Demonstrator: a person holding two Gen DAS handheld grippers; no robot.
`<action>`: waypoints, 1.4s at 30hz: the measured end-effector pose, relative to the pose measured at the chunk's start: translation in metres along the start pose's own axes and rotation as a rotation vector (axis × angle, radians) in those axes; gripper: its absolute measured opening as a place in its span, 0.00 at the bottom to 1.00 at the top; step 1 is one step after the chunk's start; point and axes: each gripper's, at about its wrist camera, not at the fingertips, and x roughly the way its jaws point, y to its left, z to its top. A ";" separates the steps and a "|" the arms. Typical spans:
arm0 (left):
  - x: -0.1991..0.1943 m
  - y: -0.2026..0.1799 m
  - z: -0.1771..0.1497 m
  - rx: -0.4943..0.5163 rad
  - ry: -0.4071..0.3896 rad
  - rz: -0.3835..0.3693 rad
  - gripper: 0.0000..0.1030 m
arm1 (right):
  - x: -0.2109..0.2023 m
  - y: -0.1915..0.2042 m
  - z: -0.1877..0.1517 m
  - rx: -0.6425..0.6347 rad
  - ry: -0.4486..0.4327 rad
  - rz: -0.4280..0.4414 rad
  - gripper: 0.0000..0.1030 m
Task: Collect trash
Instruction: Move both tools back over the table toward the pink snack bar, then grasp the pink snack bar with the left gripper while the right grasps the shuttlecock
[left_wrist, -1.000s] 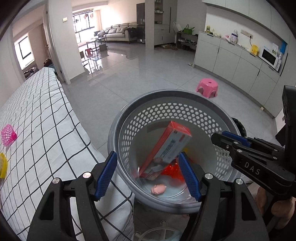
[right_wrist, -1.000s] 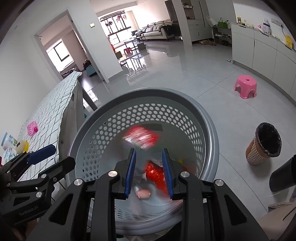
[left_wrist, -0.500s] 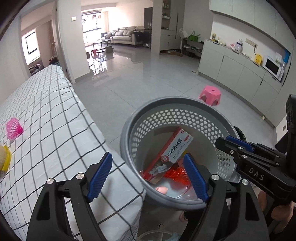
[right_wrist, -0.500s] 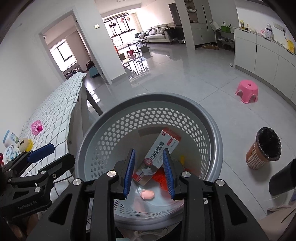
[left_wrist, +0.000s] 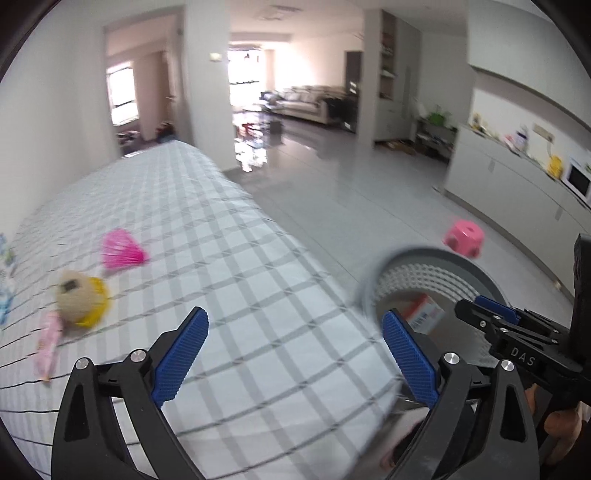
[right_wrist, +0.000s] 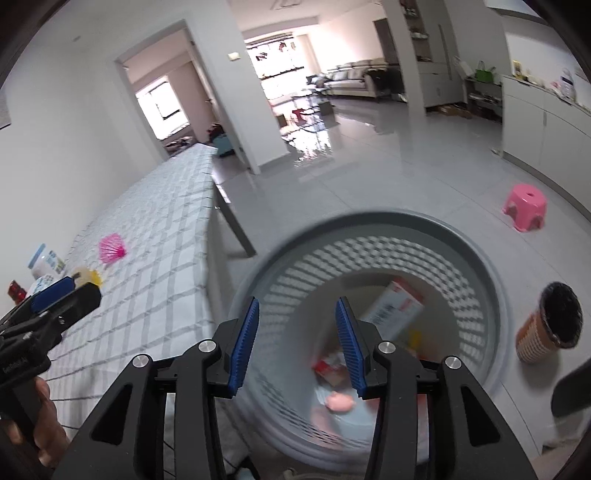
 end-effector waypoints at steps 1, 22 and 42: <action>-0.006 0.014 0.001 -0.018 -0.015 0.032 0.91 | 0.002 0.008 0.003 -0.015 -0.001 0.015 0.42; -0.034 0.242 -0.044 -0.305 0.030 0.454 0.93 | 0.072 0.203 0.024 -0.329 0.072 0.290 0.50; 0.039 0.293 -0.054 -0.286 0.198 0.397 0.82 | 0.108 0.241 0.032 -0.376 0.133 0.308 0.50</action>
